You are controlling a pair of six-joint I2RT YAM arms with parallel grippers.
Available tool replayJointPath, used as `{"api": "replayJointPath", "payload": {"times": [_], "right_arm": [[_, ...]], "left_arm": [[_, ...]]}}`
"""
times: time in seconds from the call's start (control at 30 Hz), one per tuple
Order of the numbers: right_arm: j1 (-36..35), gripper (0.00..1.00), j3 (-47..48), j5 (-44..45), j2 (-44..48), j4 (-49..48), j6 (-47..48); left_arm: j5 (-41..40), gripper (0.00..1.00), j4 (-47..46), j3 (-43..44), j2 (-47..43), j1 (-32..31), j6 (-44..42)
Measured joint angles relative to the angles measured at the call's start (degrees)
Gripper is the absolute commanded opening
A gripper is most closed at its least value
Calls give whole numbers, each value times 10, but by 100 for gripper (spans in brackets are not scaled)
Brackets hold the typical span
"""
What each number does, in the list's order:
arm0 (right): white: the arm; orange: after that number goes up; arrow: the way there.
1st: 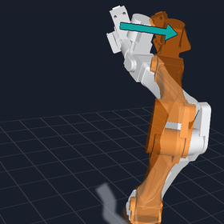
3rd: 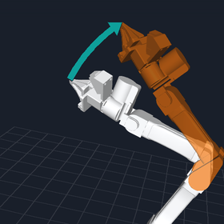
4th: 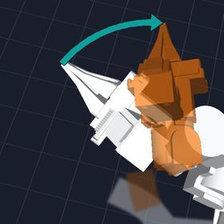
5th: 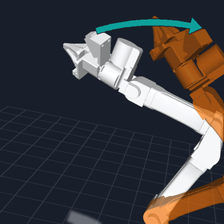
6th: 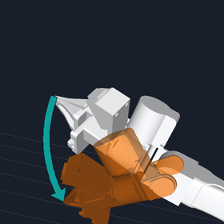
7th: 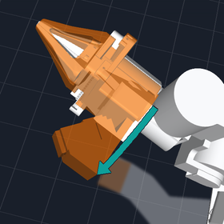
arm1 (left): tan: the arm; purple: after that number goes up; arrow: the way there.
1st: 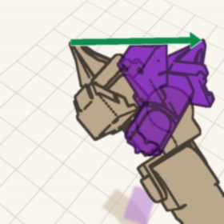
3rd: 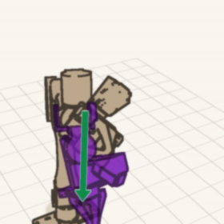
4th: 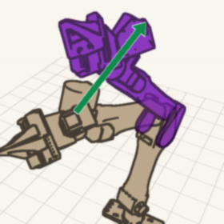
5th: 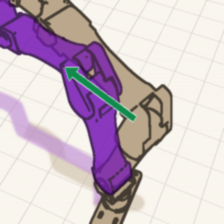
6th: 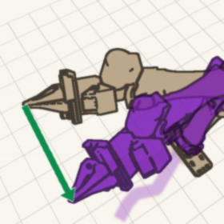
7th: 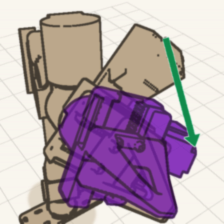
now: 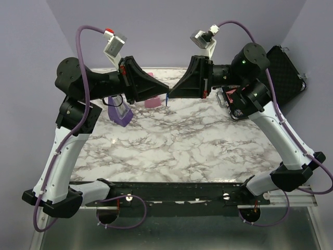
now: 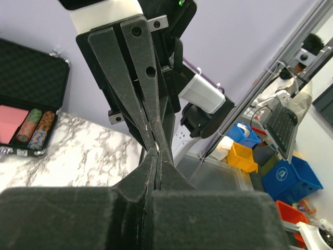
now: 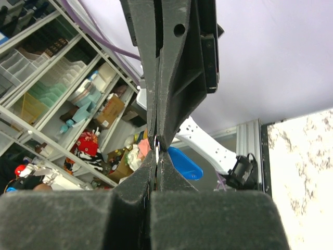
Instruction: Remove the keys from the keyring
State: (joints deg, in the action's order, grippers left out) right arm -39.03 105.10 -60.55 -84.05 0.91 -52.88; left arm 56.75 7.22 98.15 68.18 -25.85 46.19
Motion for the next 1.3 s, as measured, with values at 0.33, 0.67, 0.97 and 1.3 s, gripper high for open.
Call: {"api": "replayJointPath", "payload": {"times": [0.33, 0.67, 0.97, 1.3], "right_arm": [[0, 1, 27, -9, -9, 180, 101], [3, 1, -6, -29, 7, 280, 143], [4, 1, -32, -35, 27, 322, 155], [-2, 1, -41, -41, 33, 345, 156]], "left_arm": [[-2, 0, 194, 34, 5, -12, -157], [-2, 0, 312, 48, 27, -54, -265], [42, 0, 338, 50, 50, -71, -295], [77, 0, 356, 49, 59, -76, -308]]}}
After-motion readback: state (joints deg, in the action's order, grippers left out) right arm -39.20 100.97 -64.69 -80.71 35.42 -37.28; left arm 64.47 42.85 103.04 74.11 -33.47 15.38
